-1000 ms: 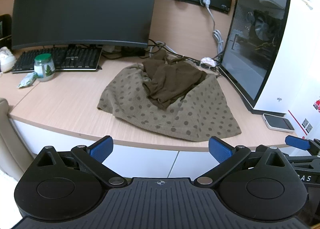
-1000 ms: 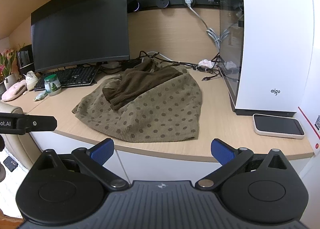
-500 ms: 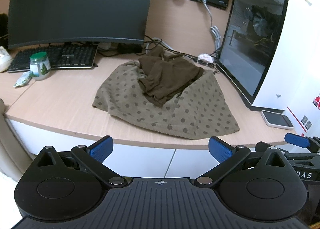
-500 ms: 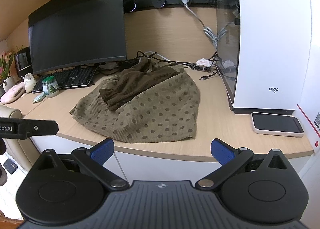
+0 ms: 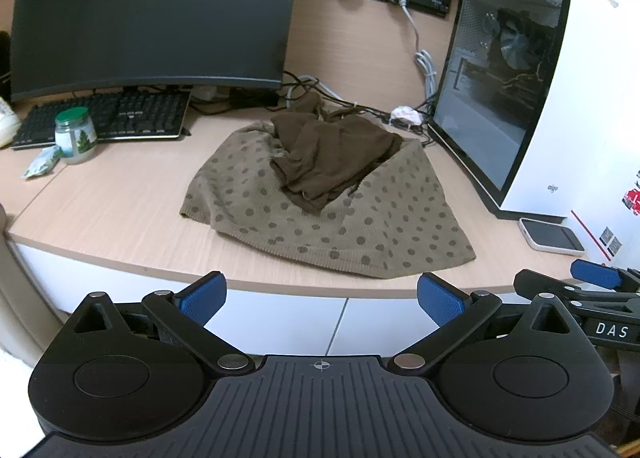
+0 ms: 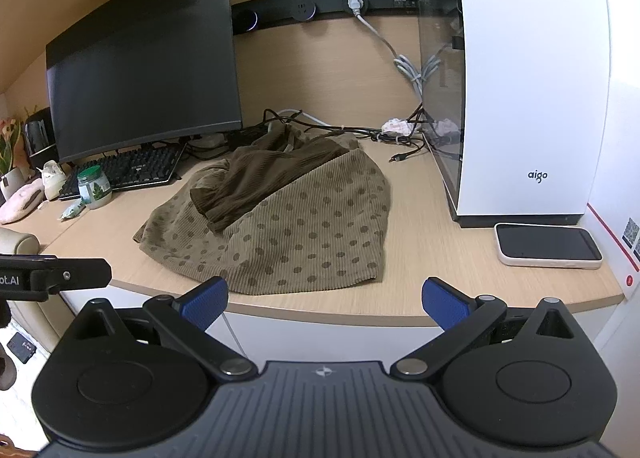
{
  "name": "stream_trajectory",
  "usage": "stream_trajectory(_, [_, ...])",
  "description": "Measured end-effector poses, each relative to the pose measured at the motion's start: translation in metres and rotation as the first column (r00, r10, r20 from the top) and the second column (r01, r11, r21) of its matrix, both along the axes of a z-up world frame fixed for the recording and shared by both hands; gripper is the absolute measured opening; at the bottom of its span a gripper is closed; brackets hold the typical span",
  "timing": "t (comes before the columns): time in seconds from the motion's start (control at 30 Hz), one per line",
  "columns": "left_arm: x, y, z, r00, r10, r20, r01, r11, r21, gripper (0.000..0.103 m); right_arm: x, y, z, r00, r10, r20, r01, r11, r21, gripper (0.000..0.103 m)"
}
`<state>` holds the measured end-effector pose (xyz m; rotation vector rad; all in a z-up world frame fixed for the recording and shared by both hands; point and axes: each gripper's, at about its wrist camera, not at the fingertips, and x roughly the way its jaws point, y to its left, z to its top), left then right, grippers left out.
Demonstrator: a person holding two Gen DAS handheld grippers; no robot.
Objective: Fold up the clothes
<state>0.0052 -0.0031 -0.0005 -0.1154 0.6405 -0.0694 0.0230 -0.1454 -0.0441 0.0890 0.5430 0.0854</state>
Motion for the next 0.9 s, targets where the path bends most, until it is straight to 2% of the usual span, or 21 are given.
stream_trajectory(0.9, [0.0057,0.0049,-0.0065,0.999,-0.011,-0.035,0.010,1.000,-0.006,0.103,0.0080,0.0050,-0.0040,0.999,-0.002,-0.042,0.001,1.000,-0.012,0.103])
